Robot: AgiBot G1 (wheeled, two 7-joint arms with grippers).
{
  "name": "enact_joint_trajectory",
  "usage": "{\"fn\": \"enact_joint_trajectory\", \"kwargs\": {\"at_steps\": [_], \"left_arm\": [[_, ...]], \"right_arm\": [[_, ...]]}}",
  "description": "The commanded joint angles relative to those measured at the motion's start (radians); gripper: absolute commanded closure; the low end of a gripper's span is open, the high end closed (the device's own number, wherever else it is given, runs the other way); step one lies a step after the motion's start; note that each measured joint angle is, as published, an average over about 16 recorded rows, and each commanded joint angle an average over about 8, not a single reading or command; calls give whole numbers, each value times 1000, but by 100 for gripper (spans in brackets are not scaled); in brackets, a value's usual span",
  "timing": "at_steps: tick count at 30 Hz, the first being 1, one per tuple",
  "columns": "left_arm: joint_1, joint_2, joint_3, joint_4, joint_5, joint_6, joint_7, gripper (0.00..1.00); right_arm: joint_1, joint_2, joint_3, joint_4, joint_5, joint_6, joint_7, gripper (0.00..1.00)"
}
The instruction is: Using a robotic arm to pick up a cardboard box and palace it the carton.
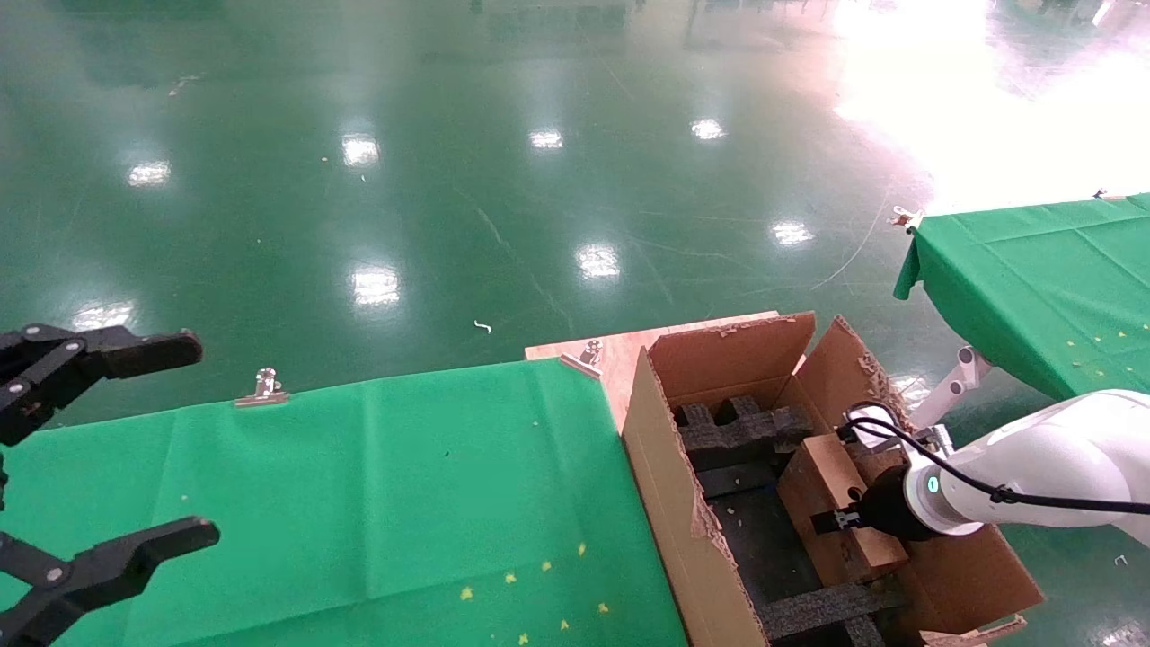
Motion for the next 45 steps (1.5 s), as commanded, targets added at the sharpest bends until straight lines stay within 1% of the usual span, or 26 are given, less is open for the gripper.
{"fn": "enact_joint_trajectory", "kwargs": {"at_steps": [1,15,23,27,32,37,42,45], "left_arm": [[0,0,0,0,0,0,0,0],[0,0,0,0,0,0,0,0],[0,0,0,0,0,0,0,0],[0,0,0,0,0,0,0,0],[0,0,0,0,0,0,0,0],[0,0,0,0,0,0,0,0],[0,0,0,0,0,0,0,0],[0,0,0,0,0,0,0,0]], "right_arm": [[2,1,0,1,0,-2,0,0],[51,21,14,44,-22,-19,21,0],[146,46,54,106,-42,-25,29,0],[210,56,86,153,-26,-33,12,0],[285,68,134,230,59,-45,-50,0],[348,80,191,303,213,-67,-151,0],[390,84,239,337,359,-109,-244,0],[404,85,255,343,405,-128,-269,0]]}}
